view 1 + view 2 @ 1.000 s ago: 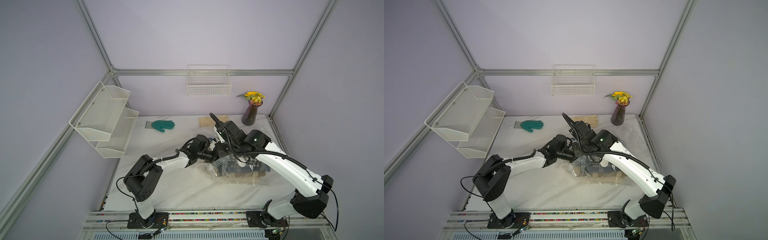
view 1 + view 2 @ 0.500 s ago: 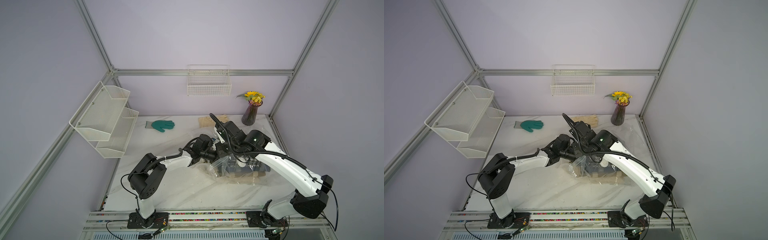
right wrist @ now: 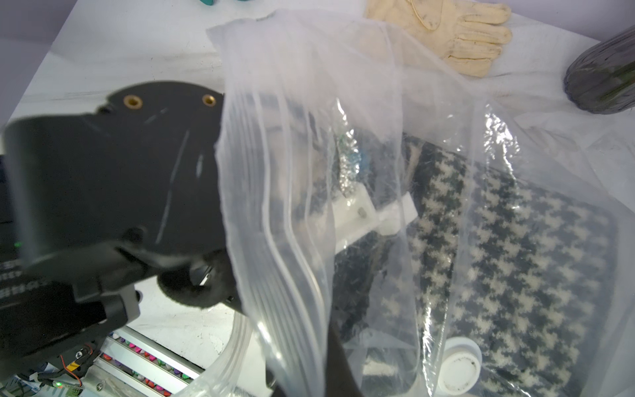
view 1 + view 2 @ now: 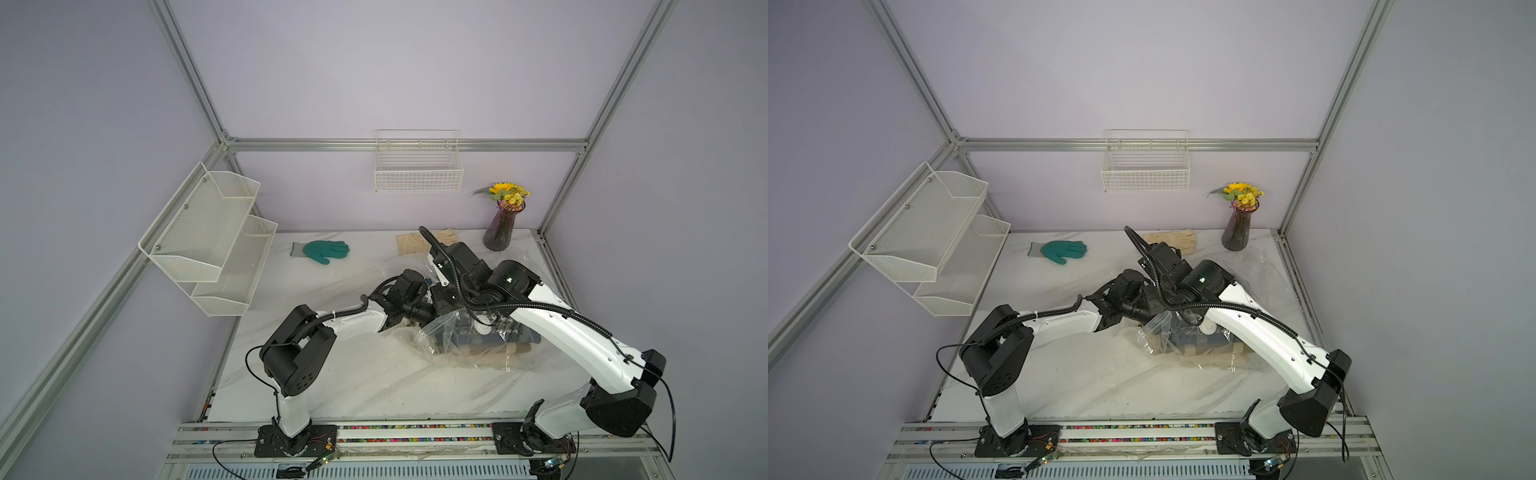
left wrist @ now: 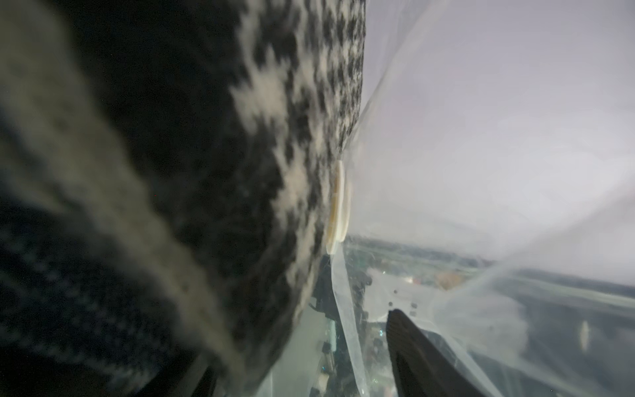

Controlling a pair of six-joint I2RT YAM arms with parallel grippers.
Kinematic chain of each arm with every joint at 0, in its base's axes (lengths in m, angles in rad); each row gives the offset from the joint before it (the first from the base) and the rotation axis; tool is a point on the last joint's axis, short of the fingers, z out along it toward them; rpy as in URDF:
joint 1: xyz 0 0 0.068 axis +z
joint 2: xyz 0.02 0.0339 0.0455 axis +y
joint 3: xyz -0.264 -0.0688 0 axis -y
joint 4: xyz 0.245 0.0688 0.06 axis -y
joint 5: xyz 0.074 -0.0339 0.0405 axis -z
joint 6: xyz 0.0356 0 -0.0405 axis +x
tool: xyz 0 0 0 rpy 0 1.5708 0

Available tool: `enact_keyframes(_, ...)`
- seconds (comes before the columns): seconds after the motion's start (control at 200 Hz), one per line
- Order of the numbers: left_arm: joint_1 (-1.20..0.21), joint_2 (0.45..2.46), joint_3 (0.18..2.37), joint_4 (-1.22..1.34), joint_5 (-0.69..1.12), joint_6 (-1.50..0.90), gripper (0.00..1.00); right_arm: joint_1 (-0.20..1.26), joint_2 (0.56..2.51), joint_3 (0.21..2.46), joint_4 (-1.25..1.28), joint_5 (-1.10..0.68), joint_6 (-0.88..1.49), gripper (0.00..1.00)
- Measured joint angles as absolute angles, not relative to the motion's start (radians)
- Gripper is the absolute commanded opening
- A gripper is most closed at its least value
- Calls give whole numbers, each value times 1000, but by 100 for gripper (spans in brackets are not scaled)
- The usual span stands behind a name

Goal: Take the scarf out of the vacuum bag
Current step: Take out the scarf from the vacuum bag.

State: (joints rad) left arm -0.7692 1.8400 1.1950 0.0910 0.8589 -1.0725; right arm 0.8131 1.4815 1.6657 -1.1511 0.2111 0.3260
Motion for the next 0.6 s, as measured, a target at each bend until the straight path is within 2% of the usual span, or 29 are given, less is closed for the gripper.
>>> enact_keyframes(0.6,-773,1921,1313,72,845,-1077,71,807,1470,1651,-1141,210,326,7)
